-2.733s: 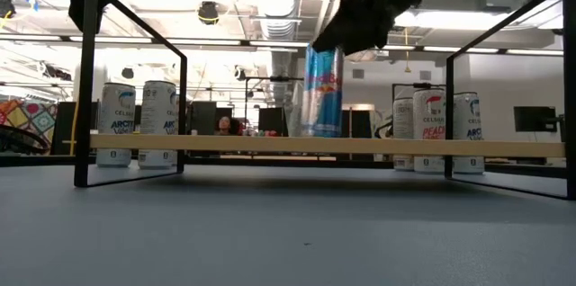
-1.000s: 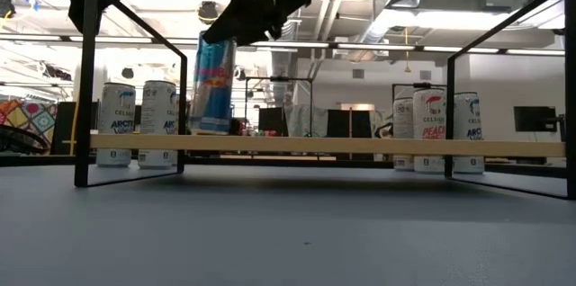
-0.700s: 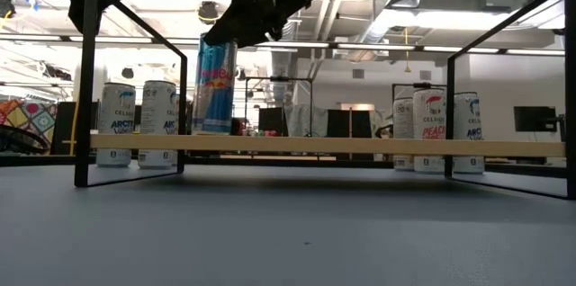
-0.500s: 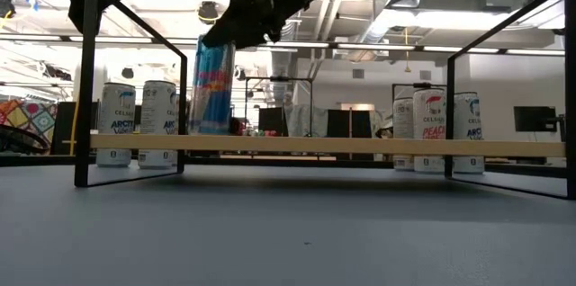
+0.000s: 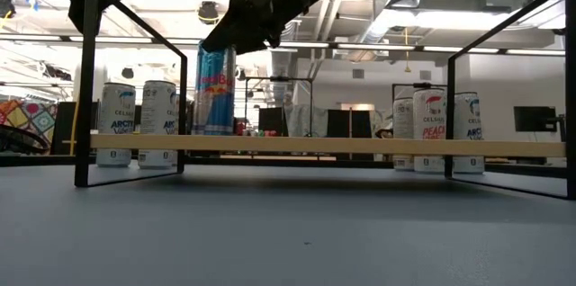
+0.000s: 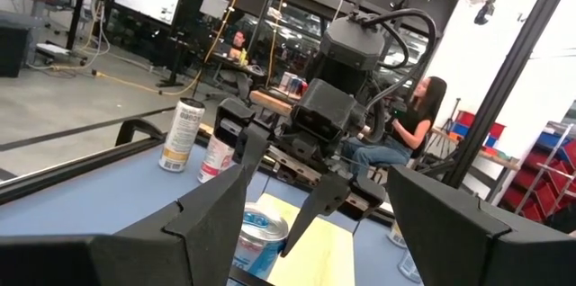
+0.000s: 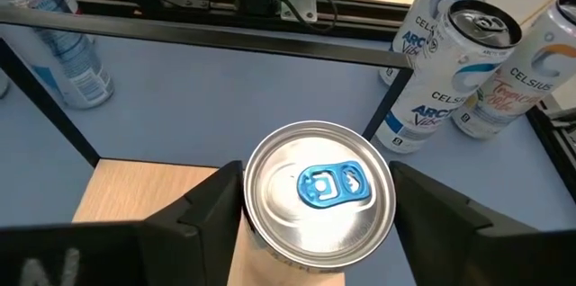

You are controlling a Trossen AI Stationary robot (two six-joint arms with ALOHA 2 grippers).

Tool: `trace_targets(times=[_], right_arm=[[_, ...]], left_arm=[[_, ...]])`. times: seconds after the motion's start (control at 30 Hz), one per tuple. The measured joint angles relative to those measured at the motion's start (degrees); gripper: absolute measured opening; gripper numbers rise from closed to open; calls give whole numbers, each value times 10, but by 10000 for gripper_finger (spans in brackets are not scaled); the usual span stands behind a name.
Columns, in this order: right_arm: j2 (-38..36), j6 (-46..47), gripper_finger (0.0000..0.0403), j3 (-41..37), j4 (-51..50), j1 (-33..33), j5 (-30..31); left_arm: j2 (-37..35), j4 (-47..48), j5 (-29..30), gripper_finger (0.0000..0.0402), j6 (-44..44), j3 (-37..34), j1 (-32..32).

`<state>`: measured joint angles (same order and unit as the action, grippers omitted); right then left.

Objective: Place canned beverage on shelf
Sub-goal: Put the top right blue soda can on the shelf, then put the right blue soda can on the shelf aligned with the other blue soda can

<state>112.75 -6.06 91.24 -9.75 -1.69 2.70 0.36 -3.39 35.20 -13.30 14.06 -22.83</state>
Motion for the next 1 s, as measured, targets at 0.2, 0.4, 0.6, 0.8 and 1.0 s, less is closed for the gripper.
trace_targets(times=[0.2,0.4,0.6,0.8,1.0], right_arm=[[0,-4,261,0,9,0,-1],[0,-5,261,0,21,0,-2],[-10,-29,261,23,-14,3,0],[-40,-46,261,137,-187,15,1],[-64,32,261,261,-510,80,40]], left_arm=[[0,0,0,256,0,0,0],[0,0,0,256,0,0,0],[0,0,0,256,0,0,0],[0,-1,-4,256,-5,0,0],[0,0,-9,256,-5,0,0]])
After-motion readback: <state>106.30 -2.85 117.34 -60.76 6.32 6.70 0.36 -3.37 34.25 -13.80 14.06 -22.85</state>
